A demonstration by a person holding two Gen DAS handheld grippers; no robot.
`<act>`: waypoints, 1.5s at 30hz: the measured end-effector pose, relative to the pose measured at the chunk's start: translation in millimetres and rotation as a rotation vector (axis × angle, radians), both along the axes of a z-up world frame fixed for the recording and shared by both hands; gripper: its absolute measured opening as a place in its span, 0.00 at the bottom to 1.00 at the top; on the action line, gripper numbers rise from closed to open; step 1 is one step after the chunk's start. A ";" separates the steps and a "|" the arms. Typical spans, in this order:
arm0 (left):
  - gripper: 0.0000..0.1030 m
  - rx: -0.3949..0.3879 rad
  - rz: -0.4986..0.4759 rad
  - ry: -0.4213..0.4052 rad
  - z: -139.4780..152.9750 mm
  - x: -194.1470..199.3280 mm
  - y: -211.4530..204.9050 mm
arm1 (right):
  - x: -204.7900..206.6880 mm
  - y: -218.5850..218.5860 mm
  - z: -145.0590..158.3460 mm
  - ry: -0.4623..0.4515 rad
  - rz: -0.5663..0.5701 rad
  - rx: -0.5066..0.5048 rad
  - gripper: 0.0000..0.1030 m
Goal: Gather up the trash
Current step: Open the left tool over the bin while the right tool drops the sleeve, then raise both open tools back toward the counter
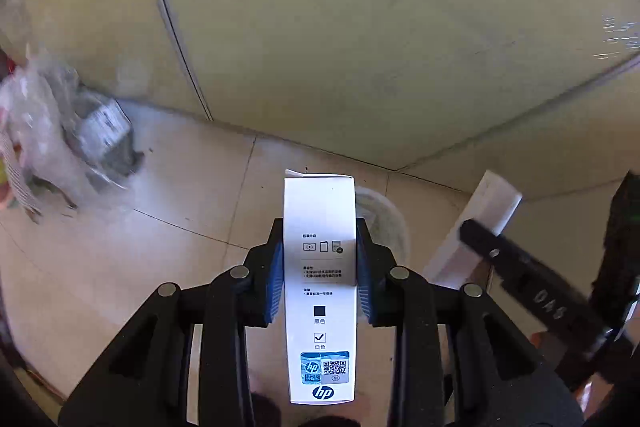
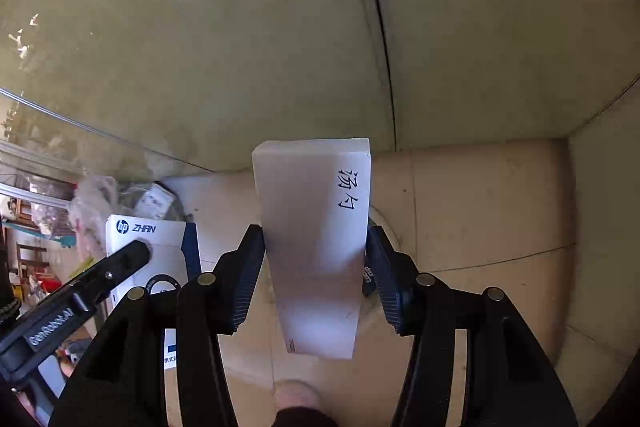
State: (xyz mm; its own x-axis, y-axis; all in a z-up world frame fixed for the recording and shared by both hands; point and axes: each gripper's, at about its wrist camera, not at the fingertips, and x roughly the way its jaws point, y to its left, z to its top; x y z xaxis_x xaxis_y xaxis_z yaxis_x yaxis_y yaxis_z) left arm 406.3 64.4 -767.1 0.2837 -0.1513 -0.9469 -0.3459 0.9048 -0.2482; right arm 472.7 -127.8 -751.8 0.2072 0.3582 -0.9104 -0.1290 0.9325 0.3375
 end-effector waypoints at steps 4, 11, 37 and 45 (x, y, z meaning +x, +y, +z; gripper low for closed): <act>0.30 -0.027 0.026 0.014 -44.8 2.1 -1.0 | -7.6 12.0 -40.7 0.019 0.025 -0.024 0.48; 0.30 -0.044 -0.009 0.025 -76.3 7.9 -26.2 | -8.4 13.8 -52.7 0.080 0.084 -0.042 0.48; 0.30 0.096 -0.123 0.004 197.5 -29.1 -23.7 | -32.7 -7.9 220.3 -0.004 0.107 -0.037 0.49; 0.33 0.123 -0.183 -0.146 372.9 -53.6 -11.2 | -61.1 -17.2 391.7 -0.177 0.038 -0.018 0.49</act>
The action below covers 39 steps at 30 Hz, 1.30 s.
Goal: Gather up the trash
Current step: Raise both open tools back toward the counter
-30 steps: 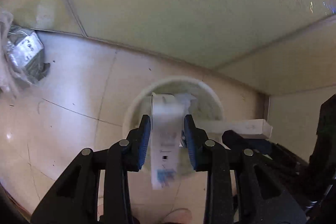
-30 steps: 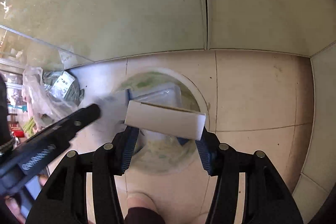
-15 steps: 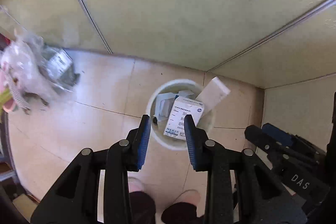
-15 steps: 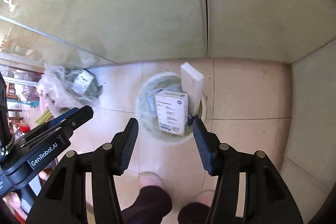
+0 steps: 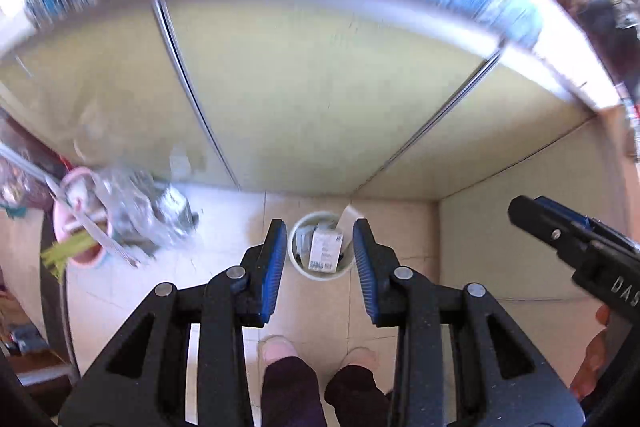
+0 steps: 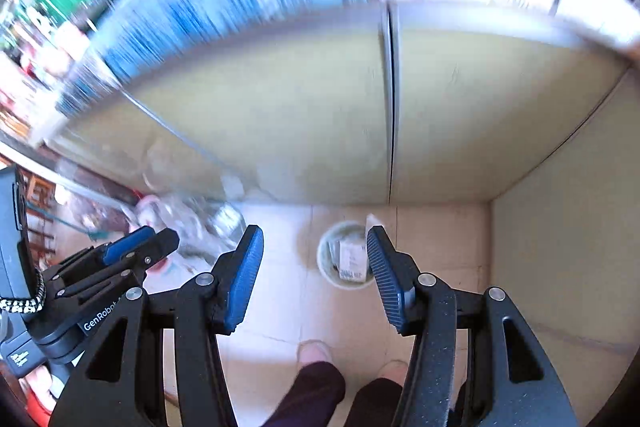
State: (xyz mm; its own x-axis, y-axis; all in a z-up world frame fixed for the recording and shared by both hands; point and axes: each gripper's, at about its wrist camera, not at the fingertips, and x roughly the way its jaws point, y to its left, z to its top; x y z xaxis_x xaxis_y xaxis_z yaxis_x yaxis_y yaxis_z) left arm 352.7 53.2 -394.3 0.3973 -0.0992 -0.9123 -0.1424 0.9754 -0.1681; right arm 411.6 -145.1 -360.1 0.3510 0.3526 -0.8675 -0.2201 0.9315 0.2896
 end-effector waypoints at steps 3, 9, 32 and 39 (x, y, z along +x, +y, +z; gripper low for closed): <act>0.33 0.023 -0.026 -0.060 58.4 -5.2 5.4 | -11.0 -0.5 52.9 -0.072 -0.038 0.000 0.49; 0.41 0.041 -0.070 -0.197 155.9 -12.0 14.4 | -28.2 -0.5 131.5 -0.192 -0.100 0.023 0.49; 0.65 0.144 -0.096 -0.400 276.8 86.4 -9.5 | 47.3 -29.5 247.3 -0.460 -0.154 0.020 0.60; 0.65 0.135 -0.048 -0.354 275.5 199.4 -31.1 | 141.8 -56.7 256.1 -0.455 -0.102 0.014 0.60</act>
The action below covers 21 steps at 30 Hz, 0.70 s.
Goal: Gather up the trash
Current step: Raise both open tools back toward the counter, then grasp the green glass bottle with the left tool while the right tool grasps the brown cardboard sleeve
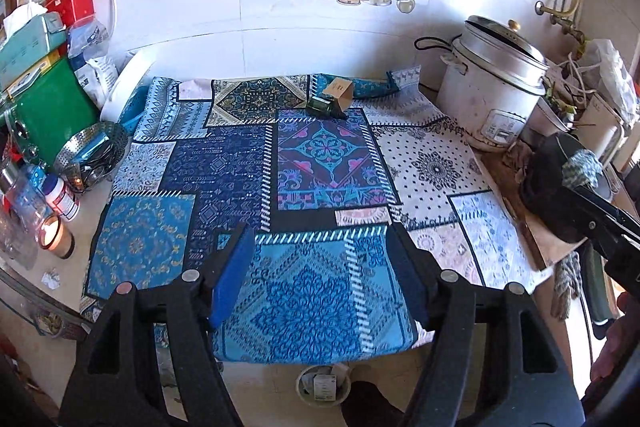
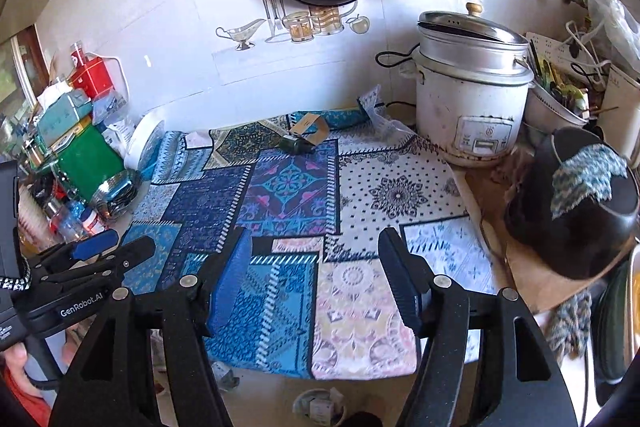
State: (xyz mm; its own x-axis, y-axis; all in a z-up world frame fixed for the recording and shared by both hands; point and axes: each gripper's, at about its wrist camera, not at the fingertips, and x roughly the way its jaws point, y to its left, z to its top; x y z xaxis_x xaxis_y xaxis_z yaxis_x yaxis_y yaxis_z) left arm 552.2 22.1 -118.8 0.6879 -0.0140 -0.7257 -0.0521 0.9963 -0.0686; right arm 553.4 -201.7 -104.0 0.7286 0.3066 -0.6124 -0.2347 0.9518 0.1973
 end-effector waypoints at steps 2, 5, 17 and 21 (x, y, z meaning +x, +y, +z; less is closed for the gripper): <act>0.65 -0.002 0.032 0.017 -3.3 33.9 -5.3 | 26.9 -6.5 -0.4 0.011 0.027 -0.013 0.60; 0.65 -0.013 0.063 0.039 -12.6 78.4 -13.6 | 64.9 -15.7 -5.3 0.021 0.054 -0.032 0.60; 0.65 -0.046 0.005 0.150 -75.8 253.0 -23.2 | 160.7 -19.9 -47.2 0.135 -0.026 -0.043 0.60; 0.65 -0.089 -0.019 0.207 -110.9 313.5 -12.7 | 181.2 -13.8 -63.4 0.168 -0.123 -0.048 0.60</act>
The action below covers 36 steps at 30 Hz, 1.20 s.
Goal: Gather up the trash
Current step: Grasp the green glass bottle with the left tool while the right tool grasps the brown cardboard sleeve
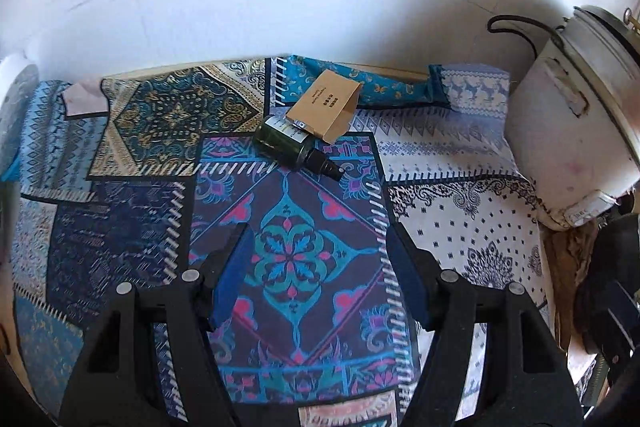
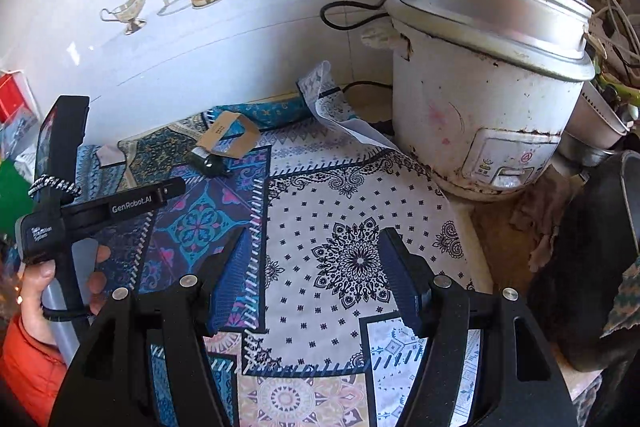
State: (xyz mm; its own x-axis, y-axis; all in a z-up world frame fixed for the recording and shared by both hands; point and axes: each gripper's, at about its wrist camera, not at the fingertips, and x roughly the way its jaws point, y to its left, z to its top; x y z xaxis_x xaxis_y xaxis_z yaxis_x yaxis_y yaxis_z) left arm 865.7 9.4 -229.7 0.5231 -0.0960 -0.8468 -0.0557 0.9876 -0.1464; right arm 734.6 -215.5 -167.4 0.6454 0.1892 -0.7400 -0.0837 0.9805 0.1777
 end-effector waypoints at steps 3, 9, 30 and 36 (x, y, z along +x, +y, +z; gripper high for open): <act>0.65 -0.023 0.017 0.070 -28.9 43.2 9.4 | 14.3 6.0 -10.1 0.028 -0.066 0.012 0.60; 0.65 -0.119 0.058 0.099 -58.8 93.9 20.9 | 36.5 21.9 -26.0 0.078 -0.119 -0.008 0.60; 0.58 -0.061 -0.010 0.127 -72.8 90.4 77.3 | 90.8 51.7 -33.0 0.090 -0.012 0.003 0.60; 0.46 -0.089 0.049 0.126 -71.9 122.0 94.8 | 114.4 69.0 -34.2 0.115 0.039 0.028 0.60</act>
State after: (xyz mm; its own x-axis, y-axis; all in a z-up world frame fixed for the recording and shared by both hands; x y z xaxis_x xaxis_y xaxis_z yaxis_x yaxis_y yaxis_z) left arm 987.7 104.2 -301.6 0.4191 -0.1505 -0.8954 -0.1267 0.9668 -0.2218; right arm 849.0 -146.5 -201.5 0.5480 0.2341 -0.8031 -0.0993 0.9715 0.2154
